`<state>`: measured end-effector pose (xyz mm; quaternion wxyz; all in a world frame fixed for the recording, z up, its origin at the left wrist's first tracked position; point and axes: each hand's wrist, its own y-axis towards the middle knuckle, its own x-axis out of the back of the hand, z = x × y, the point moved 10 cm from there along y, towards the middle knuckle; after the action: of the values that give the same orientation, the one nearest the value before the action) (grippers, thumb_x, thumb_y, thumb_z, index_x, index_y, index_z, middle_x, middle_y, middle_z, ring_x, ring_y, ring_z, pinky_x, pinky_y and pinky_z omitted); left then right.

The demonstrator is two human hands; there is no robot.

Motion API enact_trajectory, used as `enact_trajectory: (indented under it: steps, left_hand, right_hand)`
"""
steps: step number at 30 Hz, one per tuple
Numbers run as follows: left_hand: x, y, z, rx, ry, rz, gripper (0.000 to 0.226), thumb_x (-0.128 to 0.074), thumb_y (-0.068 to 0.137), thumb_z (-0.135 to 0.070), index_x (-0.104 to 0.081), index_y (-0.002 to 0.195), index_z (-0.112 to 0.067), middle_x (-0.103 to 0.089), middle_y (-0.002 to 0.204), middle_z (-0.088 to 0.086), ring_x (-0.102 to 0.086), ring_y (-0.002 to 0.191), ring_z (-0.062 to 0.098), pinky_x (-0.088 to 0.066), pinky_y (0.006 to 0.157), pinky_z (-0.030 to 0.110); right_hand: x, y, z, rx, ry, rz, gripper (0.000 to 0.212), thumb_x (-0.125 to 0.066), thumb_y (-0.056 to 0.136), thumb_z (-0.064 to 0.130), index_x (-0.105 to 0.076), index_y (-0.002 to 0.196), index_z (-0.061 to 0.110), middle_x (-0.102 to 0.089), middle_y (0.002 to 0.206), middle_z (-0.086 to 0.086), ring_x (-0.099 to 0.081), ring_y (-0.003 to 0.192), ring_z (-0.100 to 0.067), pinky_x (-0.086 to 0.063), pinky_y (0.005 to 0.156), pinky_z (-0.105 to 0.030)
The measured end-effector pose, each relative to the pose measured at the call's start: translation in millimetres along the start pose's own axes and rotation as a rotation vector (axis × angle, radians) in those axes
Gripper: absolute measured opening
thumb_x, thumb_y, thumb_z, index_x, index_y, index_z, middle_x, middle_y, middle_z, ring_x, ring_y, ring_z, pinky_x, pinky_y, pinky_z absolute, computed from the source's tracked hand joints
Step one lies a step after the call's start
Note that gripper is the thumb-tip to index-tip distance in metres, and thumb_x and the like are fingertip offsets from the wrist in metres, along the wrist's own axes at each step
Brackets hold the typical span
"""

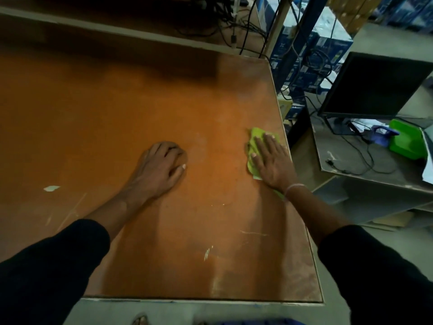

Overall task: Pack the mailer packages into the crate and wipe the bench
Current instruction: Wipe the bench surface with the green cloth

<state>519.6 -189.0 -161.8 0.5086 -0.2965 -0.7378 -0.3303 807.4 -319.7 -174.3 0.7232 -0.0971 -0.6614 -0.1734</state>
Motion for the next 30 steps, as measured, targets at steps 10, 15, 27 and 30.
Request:
enact_trajectory:
  steps: [10,15,27,30]
  left_hand:
    - [22,18,78,0.149,0.057,-0.043,0.058,-0.032,0.101,-0.055,-0.057,0.132,-0.013,-0.051,0.135,0.011,-0.046,0.126,0.036,-0.041,0.099,0.051]
    - [23,21,79,0.148,0.065,-0.062,0.055,-0.036,0.101,-0.057,-0.057,0.131,-0.016,-0.051,0.135,0.007,-0.047,0.123,0.032,-0.042,0.097,0.049]
    - [20,24,83,0.134,0.053,-0.094,0.056,-0.036,0.100,-0.060,-0.055,0.133,-0.018,-0.049,0.136,0.004,-0.046,0.125,0.030,-0.041,0.098,0.049]
    - [21,24,84,0.140,0.062,-0.091,0.055,-0.035,0.100,-0.060,-0.055,0.132,-0.019,-0.049,0.135,0.003,-0.046,0.125,0.030,-0.043,0.097,0.049]
  right_hand:
    - [-7,66,14,-0.063,0.000,0.047,0.065,-0.017,0.104,0.051,-0.016,0.161,0.020,-0.011,0.167,-0.013,-0.007,0.155,-0.029,-0.007,0.126,-0.046]
    - [-13,107,47,-0.106,-0.005,0.025,0.067,-0.017,0.102,0.051,-0.024,0.159,0.015,-0.018,0.165,-0.019,-0.015,0.153,-0.035,-0.014,0.124,-0.049]
    - [-28,181,84,0.078,0.008,0.087,0.064,-0.020,0.105,0.052,-0.018,0.160,0.021,-0.012,0.167,-0.012,-0.008,0.155,-0.030,-0.008,0.125,-0.045]
    - [-24,181,69,0.047,0.008,0.089,0.064,-0.019,0.104,0.054,-0.017,0.160,0.022,-0.012,0.167,-0.012,-0.008,0.155,-0.029,-0.008,0.126,-0.045]
